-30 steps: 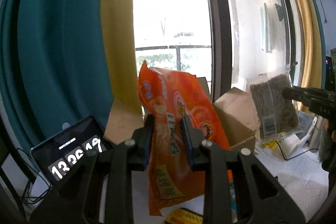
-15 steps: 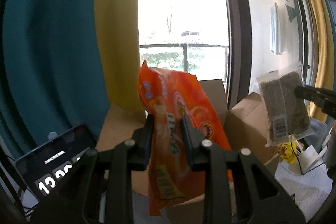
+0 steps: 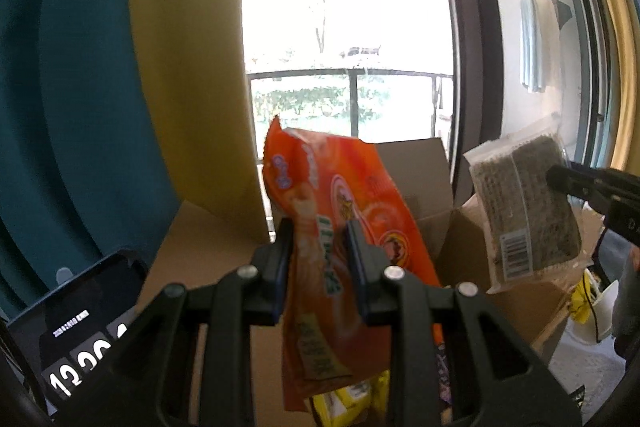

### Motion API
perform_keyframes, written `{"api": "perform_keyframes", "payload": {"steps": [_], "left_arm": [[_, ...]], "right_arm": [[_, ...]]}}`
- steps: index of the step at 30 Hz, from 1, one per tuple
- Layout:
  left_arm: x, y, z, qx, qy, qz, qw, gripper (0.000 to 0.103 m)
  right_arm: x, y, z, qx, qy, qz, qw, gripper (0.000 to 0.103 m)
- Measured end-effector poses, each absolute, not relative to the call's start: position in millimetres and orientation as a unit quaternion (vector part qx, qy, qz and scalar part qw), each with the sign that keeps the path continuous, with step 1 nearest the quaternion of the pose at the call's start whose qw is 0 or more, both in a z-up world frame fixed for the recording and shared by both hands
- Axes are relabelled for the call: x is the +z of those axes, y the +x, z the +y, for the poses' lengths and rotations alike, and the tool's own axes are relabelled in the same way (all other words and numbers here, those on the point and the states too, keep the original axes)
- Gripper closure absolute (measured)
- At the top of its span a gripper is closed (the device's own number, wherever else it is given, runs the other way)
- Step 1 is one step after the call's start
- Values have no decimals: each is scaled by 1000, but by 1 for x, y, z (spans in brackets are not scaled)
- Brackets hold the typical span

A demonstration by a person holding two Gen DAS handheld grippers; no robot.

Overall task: Organize snacks
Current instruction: 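Lift both held packages over the box and release them inside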

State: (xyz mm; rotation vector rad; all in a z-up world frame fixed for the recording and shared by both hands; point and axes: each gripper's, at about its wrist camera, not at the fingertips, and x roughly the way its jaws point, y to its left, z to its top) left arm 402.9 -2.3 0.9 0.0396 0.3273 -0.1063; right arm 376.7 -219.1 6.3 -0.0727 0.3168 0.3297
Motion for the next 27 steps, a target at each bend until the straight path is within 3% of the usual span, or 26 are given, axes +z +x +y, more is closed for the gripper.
{"api": "perform_keyframes", "payload": {"steps": [10,12,13,14,16,27], "left_arm": [[-6,431,-11,-56,13,189,980,73],[-7,437,-12,-57,6,194,979,62],[-7,437,-11,-58,1,193,979,51],[-5,436,-11,-59,-2,191,980,45],[-2,432,-11,-60,-2,189,980,44],[25,389,-4,-61,-10,165,984,42]], "right_arm": [[12,401,-192,182,-37,156,970,82],[13,407,-186,181,-41,163,969,82],[13,410,-183,180,-44,168,968,81],[13,411,-182,178,-44,171,968,77],[15,409,-183,181,-38,171,968,73],[29,373,-188,177,-49,166,969,73]]}}
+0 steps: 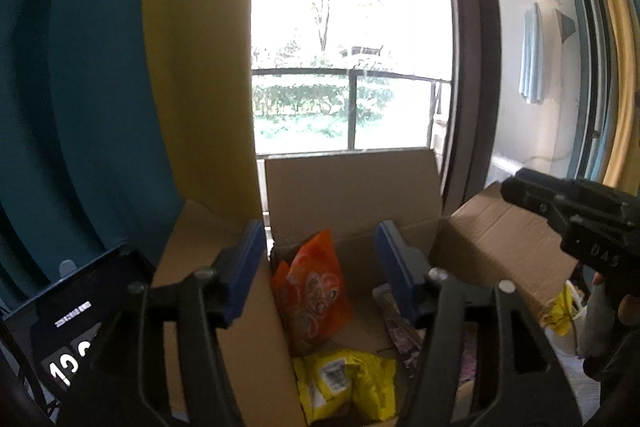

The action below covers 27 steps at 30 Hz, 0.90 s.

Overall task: Organize snacks
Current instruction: 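Lift both held packages over the box and release them inside, then move both tools back toward the remaining snack pile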

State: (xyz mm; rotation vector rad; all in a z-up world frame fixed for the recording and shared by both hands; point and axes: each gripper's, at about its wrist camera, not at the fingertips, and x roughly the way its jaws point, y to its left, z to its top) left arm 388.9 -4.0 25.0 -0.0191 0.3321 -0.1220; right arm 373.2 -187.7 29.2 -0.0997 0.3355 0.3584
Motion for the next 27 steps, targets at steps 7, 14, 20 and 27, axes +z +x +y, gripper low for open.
{"api": "perform_keyframes", "payload": {"steps": [7,14,20,27], "left_arm": [[42,340,-6,-74,-11,146,986,35],[51,294,-12,-95,-11,126,987,34],[56,260,-15,-106,-13,114,988,33],[43,231,-16,-121,-15,123,985,32]], "right_arm": [[45,333,-190,178,-56,155,970,73],[54,296,-193,176,-54,152,971,73],[54,268,-199,176,-47,155,971,64],[36,239,-205,175,-42,177,968,58]]}}
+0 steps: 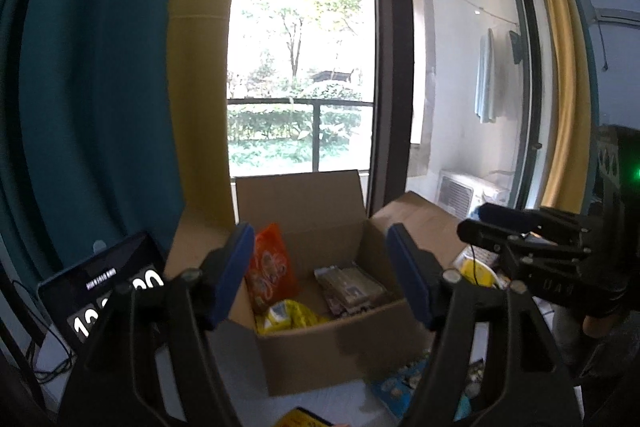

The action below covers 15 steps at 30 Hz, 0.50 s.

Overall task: Organize snacks
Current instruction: 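Move both tools back toward the remaining snack pile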

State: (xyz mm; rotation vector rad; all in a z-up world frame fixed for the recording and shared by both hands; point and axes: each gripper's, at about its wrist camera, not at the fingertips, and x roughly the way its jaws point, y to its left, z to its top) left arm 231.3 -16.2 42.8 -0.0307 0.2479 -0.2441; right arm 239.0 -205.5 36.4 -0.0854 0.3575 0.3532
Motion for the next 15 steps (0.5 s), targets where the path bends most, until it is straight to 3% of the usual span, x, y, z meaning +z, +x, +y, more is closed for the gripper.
{"api": "perform_keyframes", "payload": {"steps": [15], "left_arm": [[-2,177,-18,-140,-38,186,972,31]], "right_arm": [[-5,172,-226,171,-20,230,958,48]]}}
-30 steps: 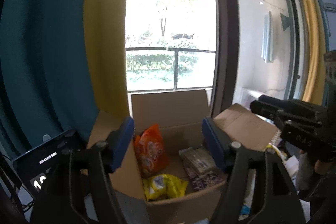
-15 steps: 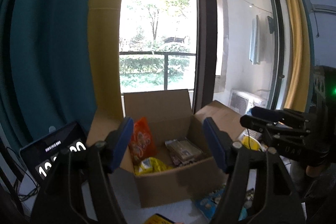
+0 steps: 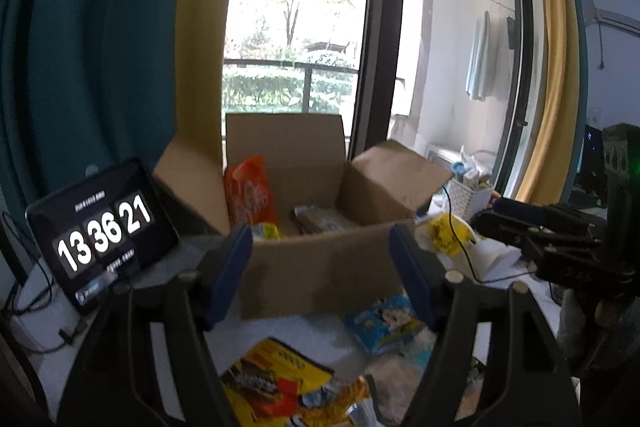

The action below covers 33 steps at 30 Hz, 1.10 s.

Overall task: Organize snacks
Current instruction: 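Move both tools back toward the remaining snack pile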

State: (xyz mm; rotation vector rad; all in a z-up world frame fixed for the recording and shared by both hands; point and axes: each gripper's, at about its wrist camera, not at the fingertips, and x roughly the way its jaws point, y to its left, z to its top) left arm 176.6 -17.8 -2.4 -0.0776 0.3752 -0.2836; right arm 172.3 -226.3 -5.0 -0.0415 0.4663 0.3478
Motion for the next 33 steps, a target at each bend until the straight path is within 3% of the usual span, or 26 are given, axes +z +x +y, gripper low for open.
{"api": "perform_keyframes", "payload": {"steps": [18,22,33], "left_arm": [[-82,120,-14,-137,-84,299,941,30],[-93,112,-11,-142,-93,321,932,23],[-134,81,-10,-136,-103,383,908,21]], "right_arm": [[-81,113,-249,157,14,316,936,29],[-96,104,-257,148,20,337,930,25],[-133,79,-268,156,32,395,905,18]]}}
